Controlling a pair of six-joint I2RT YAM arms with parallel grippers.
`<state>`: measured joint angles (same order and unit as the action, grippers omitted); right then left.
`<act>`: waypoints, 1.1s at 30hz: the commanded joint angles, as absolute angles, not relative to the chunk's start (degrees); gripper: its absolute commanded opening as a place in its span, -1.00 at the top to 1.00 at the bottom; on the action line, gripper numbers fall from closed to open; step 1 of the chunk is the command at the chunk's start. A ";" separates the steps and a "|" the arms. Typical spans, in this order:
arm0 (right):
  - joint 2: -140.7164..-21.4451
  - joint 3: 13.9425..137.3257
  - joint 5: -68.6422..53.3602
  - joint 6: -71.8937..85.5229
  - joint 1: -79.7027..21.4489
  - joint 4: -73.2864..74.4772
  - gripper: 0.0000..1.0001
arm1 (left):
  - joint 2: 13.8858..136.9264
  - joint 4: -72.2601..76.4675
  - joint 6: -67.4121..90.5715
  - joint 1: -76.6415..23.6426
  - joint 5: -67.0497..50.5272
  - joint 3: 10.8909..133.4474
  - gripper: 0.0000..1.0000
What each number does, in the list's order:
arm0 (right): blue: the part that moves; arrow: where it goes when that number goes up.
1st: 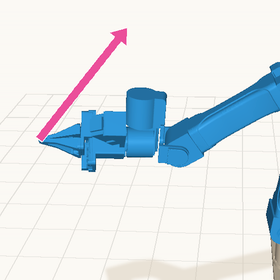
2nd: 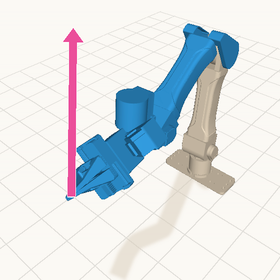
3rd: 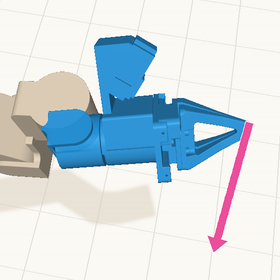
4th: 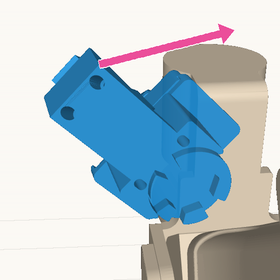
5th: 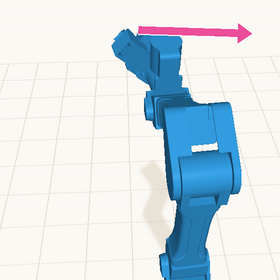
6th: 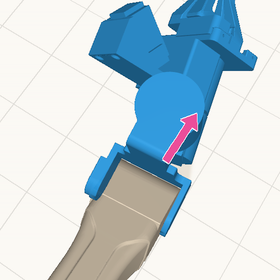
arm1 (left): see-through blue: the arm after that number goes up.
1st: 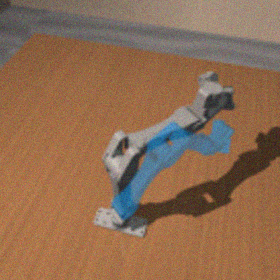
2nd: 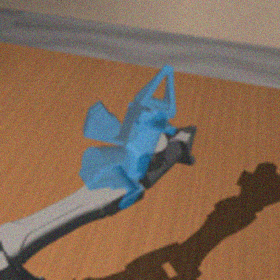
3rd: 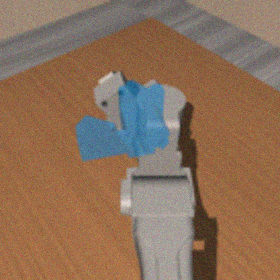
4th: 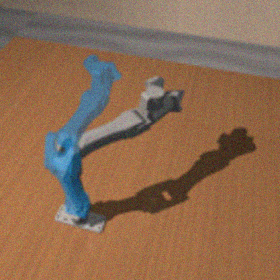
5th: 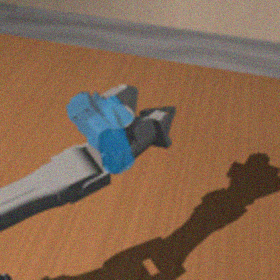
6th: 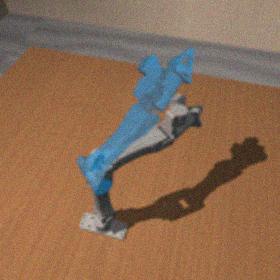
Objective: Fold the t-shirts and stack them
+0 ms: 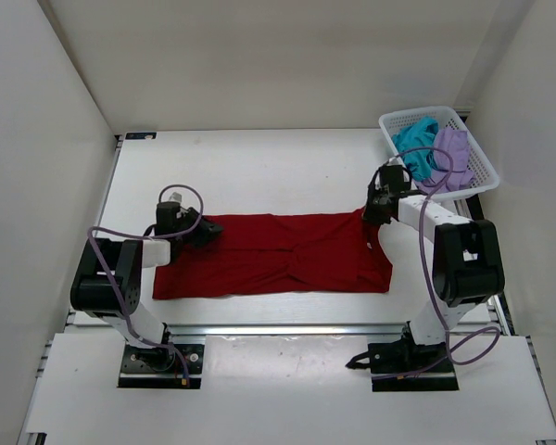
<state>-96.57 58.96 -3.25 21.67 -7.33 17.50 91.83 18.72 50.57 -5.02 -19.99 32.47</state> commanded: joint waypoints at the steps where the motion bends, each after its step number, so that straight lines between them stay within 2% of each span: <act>1: -95.89 57.40 -2.10 22.33 -4.67 15.13 1.00 | 91.67 22.85 54.22 -2.20 -22.59 30.06 0.32; 2: -95.89 56.26 -3.68 22.85 -3.70 14.16 0.94 | 92.02 23.55 54.40 -1.24 -22.59 29.62 0.31; 10: -98.62 56.77 -6.67 24.08 -0.79 13.80 0.93 | 91.49 23.73 55.37 -0.09 -23.12 29.09 0.31; 13: -94.33 56.69 -5.98 24.43 -2.01 13.80 0.55 | 89.65 23.21 55.64 0.00 -23.03 29.79 0.32; 15: -90.89 56.00 -3.44 24.52 -3.42 14.32 0.38 | 85.89 21.37 54.93 -1.83 -21.63 30.76 0.32; 18: -85.09 54.77 -1.15 25.23 -6.14 14.77 0.28 | 80.44 15.67 50.55 -6.92 -16.81 34.10 0.28; 20: -81.40 50.82 -0.36 25.92 -8.34 13.72 0.32 | 77.44 12.84 46.43 -11.67 -13.63 36.20 0.27; 23: -80.16 45.55 2.88 26.45 -15.62 12.92 0.85 | 75.76 7.66 41.24 -23.60 -9.07 38.67 0.22; 24: -80.07 44.48 2.81 26.63 -16.95 12.92 0.95 | 75.76 7.56 39.92 -25.56 -8.97 39.63 0.22; 29: -81.64 40.60 0.53 28.21 -21.97 11.60 1.00 | 76.91 8.61 39.98 -33.75 -11.24 38.15 0.23; 33: -91.02 48.13 -4.29 27.51 -20.83 11.86 1.00 | 75.06 9.23 40.34 -33.84 -13.01 35.78 0.23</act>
<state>-86.00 42.11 -2.46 27.35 -21.78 15.07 77.28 10.35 41.54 -34.22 -12.62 37.08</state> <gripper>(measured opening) 0.004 0.384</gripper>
